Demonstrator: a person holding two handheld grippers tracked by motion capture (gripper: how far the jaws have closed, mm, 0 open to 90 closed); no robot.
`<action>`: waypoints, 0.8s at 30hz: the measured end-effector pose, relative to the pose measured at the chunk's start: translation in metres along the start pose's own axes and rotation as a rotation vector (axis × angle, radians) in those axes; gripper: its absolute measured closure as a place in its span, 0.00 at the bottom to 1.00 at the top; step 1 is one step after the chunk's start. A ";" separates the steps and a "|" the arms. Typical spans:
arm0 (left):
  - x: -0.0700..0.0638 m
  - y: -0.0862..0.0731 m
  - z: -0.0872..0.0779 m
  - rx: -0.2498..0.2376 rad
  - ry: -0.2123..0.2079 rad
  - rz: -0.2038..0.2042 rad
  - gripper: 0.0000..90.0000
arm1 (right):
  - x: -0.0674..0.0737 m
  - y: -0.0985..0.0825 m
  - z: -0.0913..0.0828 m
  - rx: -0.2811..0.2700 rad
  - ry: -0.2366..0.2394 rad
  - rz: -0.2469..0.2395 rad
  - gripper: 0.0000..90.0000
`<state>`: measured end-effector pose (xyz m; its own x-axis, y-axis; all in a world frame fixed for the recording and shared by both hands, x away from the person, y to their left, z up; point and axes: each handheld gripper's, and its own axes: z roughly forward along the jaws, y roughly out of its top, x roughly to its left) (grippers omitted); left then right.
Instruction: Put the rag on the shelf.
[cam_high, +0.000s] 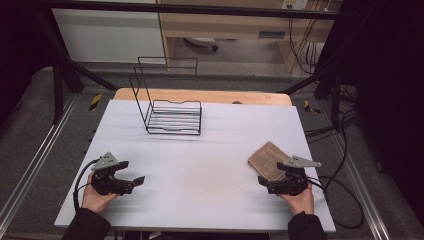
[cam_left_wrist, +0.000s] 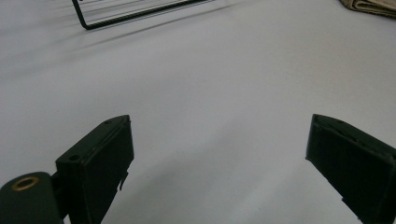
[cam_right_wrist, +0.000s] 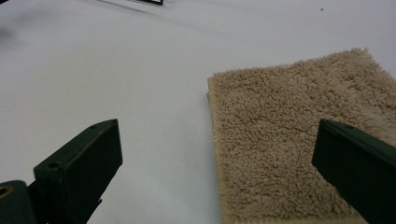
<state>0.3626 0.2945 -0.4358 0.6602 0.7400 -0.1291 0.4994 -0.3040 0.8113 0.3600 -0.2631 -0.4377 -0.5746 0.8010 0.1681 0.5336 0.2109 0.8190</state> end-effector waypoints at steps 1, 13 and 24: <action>0.000 0.000 0.000 0.001 0.001 0.000 0.08 | 0.000 0.001 0.001 0.003 -0.002 -0.003 0.03; 0.001 0.000 0.000 0.001 0.008 -0.004 0.09 | 0.012 0.023 0.023 0.040 -0.060 -0.038 0.10; 0.001 0.000 0.000 0.007 0.011 -0.002 0.09 | 0.011 0.039 0.050 0.107 -0.072 -0.087 0.38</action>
<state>0.3628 0.2953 -0.4360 0.6528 0.7473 -0.1242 0.5044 -0.3064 0.8073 0.4056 -0.2179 -0.4311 -0.5771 0.8147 0.0562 0.5494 0.3364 0.7649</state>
